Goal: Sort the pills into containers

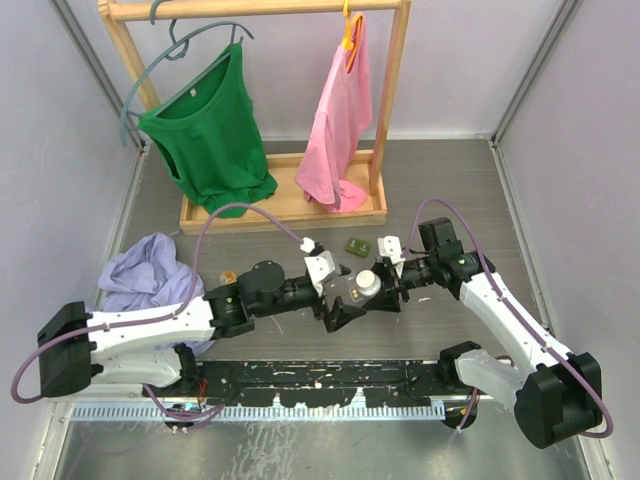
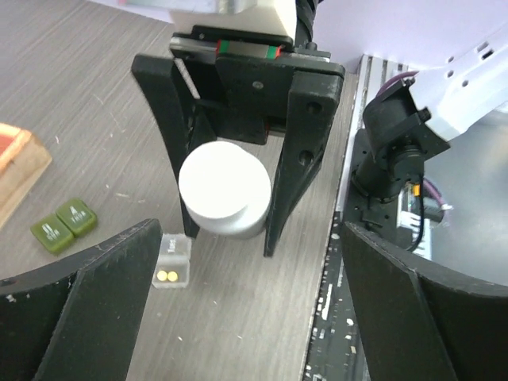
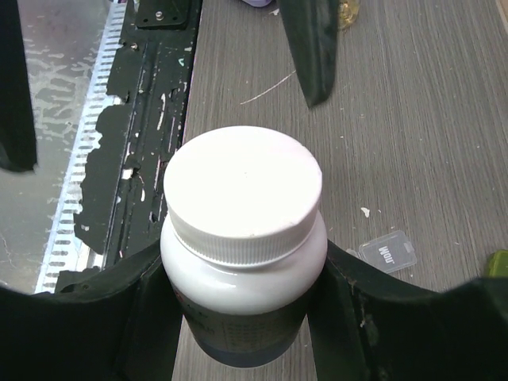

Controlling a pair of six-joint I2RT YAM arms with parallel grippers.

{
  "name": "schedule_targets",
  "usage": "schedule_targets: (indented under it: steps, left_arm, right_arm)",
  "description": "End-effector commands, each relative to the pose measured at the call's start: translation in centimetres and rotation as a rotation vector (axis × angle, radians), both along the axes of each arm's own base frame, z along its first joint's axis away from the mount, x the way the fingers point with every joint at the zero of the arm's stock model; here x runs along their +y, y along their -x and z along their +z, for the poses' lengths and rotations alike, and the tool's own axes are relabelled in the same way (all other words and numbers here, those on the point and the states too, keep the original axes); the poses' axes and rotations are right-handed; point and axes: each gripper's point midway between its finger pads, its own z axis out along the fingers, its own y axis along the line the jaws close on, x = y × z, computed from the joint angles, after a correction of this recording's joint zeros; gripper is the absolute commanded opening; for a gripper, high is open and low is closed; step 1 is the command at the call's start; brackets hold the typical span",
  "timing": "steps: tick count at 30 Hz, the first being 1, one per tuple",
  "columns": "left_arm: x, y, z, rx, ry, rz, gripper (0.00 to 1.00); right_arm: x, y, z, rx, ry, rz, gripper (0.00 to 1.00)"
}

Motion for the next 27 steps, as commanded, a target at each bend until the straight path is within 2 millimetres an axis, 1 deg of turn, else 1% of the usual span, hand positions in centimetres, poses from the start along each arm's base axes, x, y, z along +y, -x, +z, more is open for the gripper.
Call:
schedule_targets:
  steps: [1, 7, 12, 14, 16, 20, 23, 27]
  left_arm:
    - [1.9, -0.4, 4.1, 0.042, 0.171, 0.094, 0.99]
    - [3.4, -0.6, 5.5, 0.221, 0.293, 0.181, 0.98]
    - [4.2, -1.8, 5.6, 0.378, 0.384, 0.295, 0.98]
    - [4.1, -2.3, 5.8, 0.435, 0.397, 0.331, 0.98]
    - [4.0, -2.9, 5.2, 0.49, 0.37, 0.389, 0.98]
    - [3.7, -3.9, 4.7, 0.559, 0.327, 0.478, 0.98]
    - [2.9, -4.1, 4.3, 0.566, 0.294, 0.507, 0.98]
    - [1.5, -3.9, 4.2, 0.531, 0.256, 0.514, 0.98]
  right_arm:
    - [0.4, -0.9, 1.8, -0.064, -0.035, 0.004, 0.15]
    - [0.4, -0.9, 1.7, -0.063, -0.034, 0.004, 0.15]
    - [0.4, -1.0, 1.7, -0.063, -0.033, 0.002, 0.15]
    - [0.4, -1.0, 1.7, -0.062, -0.032, 0.002, 0.15]
    - [0.4, -1.0, 1.7, -0.064, -0.032, 0.002, 0.15]
    - [0.4, -1.0, 1.7, -0.063, -0.031, 0.001, 0.15]
    - [0.4, -1.0, 1.7, -0.063, -0.031, 0.002, 0.15]
    - [0.4, -1.0, 1.6, -0.061, -0.03, 0.002, 0.15]
